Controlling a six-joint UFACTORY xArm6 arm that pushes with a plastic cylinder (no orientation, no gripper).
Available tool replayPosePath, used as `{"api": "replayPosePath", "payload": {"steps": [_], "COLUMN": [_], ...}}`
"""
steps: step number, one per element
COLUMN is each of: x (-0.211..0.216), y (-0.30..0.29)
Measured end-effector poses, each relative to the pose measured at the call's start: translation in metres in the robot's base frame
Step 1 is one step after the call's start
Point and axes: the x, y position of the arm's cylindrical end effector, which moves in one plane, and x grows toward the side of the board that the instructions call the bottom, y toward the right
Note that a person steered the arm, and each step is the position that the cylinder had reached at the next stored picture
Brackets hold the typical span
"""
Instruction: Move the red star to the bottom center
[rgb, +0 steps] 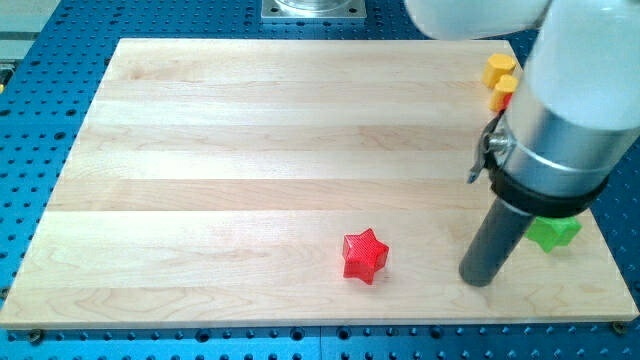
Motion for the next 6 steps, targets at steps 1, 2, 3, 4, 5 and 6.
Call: {"api": "replayPosePath", "payload": {"steps": [1, 2, 3, 4, 5, 6], "x": [-0.005, -0.005, -0.008, 0.001, 0.018, 0.040], "y": [-0.066, -0.073, -0.119, -0.117, -0.017, 0.104]}}
